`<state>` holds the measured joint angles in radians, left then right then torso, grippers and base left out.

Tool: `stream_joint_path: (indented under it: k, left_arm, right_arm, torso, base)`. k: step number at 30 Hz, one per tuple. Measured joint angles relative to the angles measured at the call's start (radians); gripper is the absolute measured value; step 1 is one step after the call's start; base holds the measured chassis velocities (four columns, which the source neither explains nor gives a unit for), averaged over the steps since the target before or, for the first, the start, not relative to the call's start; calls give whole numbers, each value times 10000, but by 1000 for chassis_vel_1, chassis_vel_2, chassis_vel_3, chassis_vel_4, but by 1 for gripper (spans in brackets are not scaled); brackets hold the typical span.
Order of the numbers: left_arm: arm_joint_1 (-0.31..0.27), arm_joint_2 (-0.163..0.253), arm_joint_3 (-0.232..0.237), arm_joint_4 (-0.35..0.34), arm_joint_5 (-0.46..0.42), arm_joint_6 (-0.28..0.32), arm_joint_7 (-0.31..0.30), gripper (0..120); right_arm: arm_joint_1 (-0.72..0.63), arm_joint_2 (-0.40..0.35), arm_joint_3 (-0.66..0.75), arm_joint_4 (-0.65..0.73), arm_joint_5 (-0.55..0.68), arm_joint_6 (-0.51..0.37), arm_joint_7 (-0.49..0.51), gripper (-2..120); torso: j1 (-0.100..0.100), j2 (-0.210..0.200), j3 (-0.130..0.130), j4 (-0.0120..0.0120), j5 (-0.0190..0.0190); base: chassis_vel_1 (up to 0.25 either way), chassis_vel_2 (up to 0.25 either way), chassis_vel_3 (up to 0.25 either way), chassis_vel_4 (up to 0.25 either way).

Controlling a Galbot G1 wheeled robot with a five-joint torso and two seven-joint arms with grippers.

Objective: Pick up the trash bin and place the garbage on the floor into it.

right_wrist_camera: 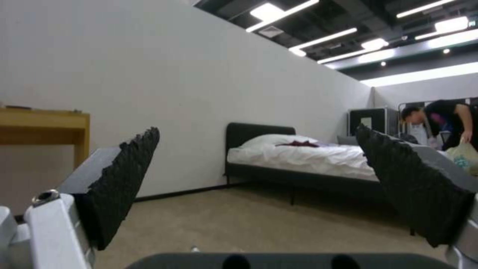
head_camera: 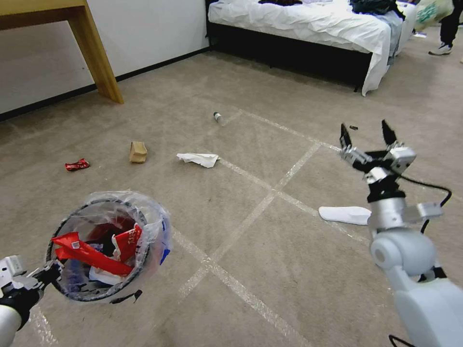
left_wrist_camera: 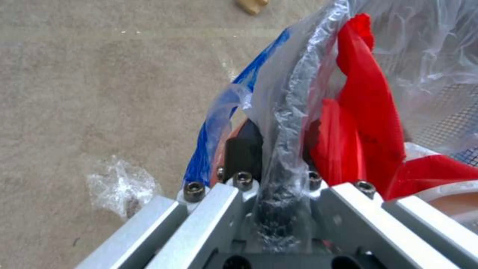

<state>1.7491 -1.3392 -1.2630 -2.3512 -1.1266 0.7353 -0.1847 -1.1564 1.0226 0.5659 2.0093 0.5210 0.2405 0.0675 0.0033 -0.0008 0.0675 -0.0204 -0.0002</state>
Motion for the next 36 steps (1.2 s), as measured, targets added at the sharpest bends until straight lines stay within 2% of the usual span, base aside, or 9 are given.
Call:
stream_joint_path:
  k: [15,36]
  left_arm:
    - [78,-21,-139,164,-12,0,-2,1]
    - [134,-9,-115,344,9,-2,26,1]
  right_arm:
    - [-104,208,-489,-301,-425,195,-54,100]
    - [-142,173,-866,-373,-651,251,-50,100]
  torso:
    - [-2,1,-1,1,-1]
    - [3,0,2,1,-1]
  base:
    - [-34,37,37,-32]
    - [-239,237,241,-237]
